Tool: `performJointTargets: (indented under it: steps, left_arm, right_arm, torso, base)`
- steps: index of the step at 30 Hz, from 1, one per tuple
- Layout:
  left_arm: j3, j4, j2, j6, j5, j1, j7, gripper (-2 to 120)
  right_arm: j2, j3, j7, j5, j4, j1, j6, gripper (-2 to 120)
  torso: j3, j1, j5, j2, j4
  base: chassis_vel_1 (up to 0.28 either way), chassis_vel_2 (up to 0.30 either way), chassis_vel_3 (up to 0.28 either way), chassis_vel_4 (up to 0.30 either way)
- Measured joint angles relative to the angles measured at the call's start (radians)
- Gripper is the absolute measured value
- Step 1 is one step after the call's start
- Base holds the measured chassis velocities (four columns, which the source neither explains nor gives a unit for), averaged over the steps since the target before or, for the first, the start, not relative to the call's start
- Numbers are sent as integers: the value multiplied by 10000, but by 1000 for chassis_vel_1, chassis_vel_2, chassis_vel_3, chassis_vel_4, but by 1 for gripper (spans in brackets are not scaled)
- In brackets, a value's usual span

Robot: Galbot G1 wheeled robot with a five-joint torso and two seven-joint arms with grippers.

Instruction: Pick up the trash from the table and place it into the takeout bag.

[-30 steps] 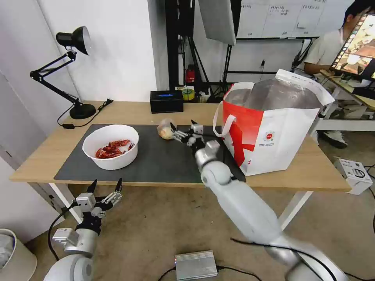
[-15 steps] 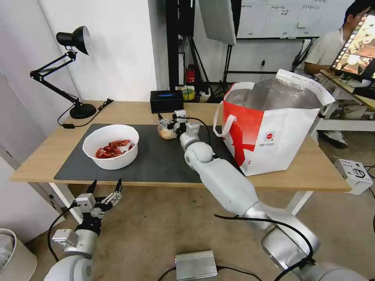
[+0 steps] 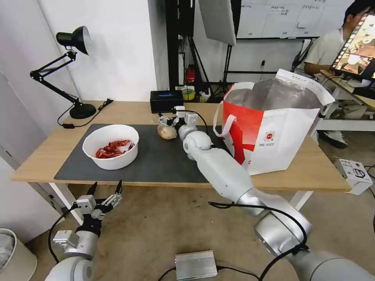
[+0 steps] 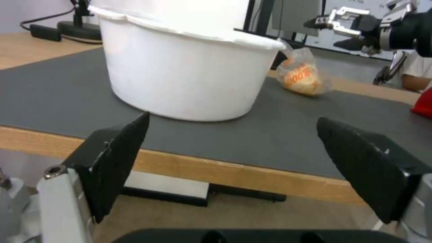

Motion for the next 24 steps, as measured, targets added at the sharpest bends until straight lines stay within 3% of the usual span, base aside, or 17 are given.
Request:
performJointTargets:
  steps: [12,24]
  left_arm:
    - [118,113,-80,-42,70,31,124,100]
    - [151,131,-33,-161,96,60,453,100]
  right_arm:
    - [-11,33,-359,400,-69,127,-1786,100]
    - [-7,-106,-793,-372,-911,263,-1517,100]
  torso:
    - [0,0,0,-1,1]
    - [0,0,1,0,1]
  base:
    - [0,0,0,0]
    - [0,0,0,0]
